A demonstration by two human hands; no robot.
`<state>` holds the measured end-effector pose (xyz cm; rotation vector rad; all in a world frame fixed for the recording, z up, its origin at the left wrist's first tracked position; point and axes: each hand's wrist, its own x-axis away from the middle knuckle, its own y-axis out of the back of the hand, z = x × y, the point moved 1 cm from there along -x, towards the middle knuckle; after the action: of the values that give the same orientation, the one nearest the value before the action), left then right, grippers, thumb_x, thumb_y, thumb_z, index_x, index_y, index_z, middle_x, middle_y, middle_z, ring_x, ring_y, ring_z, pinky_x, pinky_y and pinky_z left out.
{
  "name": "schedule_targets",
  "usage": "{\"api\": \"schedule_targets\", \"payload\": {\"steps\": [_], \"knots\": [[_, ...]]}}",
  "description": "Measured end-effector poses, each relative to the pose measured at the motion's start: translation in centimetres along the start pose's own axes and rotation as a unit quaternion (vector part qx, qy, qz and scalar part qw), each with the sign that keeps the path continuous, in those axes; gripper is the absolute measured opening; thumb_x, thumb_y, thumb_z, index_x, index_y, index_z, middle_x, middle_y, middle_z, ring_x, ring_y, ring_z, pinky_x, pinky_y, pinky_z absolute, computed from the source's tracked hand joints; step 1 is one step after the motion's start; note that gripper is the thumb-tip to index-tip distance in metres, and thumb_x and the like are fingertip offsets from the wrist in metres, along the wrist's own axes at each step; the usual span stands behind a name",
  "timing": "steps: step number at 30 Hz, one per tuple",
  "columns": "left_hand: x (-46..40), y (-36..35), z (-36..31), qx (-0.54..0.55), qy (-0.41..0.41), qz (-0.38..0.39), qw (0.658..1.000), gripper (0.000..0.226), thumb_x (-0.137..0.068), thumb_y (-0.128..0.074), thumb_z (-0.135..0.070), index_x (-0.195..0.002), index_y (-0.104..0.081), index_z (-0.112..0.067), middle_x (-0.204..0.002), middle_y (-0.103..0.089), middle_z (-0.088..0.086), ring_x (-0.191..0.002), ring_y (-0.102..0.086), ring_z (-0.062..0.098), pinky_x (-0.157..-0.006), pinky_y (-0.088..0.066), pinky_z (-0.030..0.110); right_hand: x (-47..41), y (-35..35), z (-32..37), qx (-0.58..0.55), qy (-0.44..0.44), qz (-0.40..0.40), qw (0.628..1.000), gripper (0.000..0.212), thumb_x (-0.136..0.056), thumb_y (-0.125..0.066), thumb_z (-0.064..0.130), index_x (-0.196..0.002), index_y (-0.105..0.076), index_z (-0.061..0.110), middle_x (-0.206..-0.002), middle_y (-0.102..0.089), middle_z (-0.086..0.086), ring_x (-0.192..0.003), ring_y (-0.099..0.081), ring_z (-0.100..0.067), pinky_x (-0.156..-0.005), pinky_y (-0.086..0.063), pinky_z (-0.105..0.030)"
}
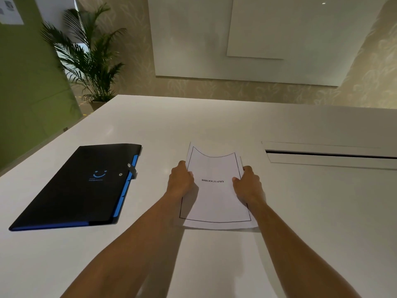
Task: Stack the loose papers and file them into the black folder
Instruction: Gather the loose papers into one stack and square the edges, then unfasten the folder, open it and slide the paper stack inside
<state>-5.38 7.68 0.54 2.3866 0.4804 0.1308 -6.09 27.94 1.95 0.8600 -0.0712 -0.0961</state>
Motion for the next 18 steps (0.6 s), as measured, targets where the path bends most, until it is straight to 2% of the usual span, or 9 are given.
{"api": "schedule_targets", "payload": {"steps": [3,7,9,13,16,18], "knots": [[0.6,-0.9,0.3,-0.068,-0.034,-0.024,0.997,0.005,-0.092,-0.044,-0.011,-0.095,-0.046,-0.008,-0.093,-0.058,0.009,-0.082,-0.059,0.028,-0.067,-0.044,0.036,0.4,-0.4,-0.1,0.062,0.022,-0.027,0.997,0.039,-0.094,-0.048,0.026,-0.129,-0.041,0.011,-0.119,-0.061,-0.012,-0.102,-0.061,-0.036,-0.076,-0.046,-0.040],[0.8,-1.4,0.4,-0.150,-0.060,-0.039,0.986,0.030,-0.094,-0.046,-0.015,-0.123,-0.044,-0.004,-0.109,-0.054,0.014,-0.101,-0.055,0.031,-0.074,-0.044,0.037,0.5,-0.9,-0.2,0.149,0.054,-0.044,0.986,0.025,-0.094,-0.047,0.024,-0.113,-0.047,0.007,-0.108,-0.057,-0.012,-0.092,-0.062,-0.034,-0.067,-0.038,-0.035],[0.7,-1.4,0.8,-0.184,-0.064,-0.046,0.980,0.032,-0.094,-0.048,-0.021,-0.123,-0.047,-0.007,-0.111,-0.054,0.014,-0.103,-0.053,0.031,-0.077,-0.045,0.038,0.3,-1.2,-0.5,0.181,0.061,-0.055,0.980,0.025,-0.093,-0.047,0.026,-0.110,-0.050,0.007,-0.106,-0.054,-0.012,-0.090,-0.061,-0.033,-0.066,-0.037,-0.035],[0.7,-0.9,1.9,-0.232,-0.081,-0.085,0.965,0.030,-0.095,-0.048,-0.039,-0.105,-0.061,-0.015,-0.106,-0.058,0.007,-0.098,-0.051,0.025,-0.077,-0.042,0.034,0.2,-1.3,-0.9,0.213,0.071,-0.069,0.972,0.031,-0.091,-0.047,0.031,-0.110,-0.054,0.006,-0.106,-0.053,-0.013,-0.095,-0.056,-0.032,-0.072,-0.045,-0.039],[0.8,0.1,2.4,-0.238,-0.092,-0.104,0.961,0.037,-0.097,-0.043,-0.043,-0.116,-0.063,-0.019,-0.115,-0.059,0.004,-0.106,-0.050,0.022,-0.086,-0.040,0.033,0.1,-1.2,-0.6,0.237,0.069,-0.098,0.964,0.032,-0.092,-0.049,0.034,-0.109,-0.054,0.008,-0.107,-0.057,-0.013,-0.099,-0.054,-0.032,-0.080,-0.044,-0.042],[1.1,1.2,2.5,-0.235,-0.082,-0.149,0.957,0.037,-0.097,-0.043,-0.042,-0.125,-0.058,-0.022,-0.126,-0.056,0.002,-0.114,-0.047,0.020,-0.092,-0.038,0.033,0.0,-1.4,0.3,0.226,0.083,-0.126,0.962,0.031,-0.091,-0.050,0.033,-0.108,-0.056,0.007,-0.106,-0.059,-0.015,-0.099,-0.054,-0.033,-0.081,-0.042,-0.044]]}}
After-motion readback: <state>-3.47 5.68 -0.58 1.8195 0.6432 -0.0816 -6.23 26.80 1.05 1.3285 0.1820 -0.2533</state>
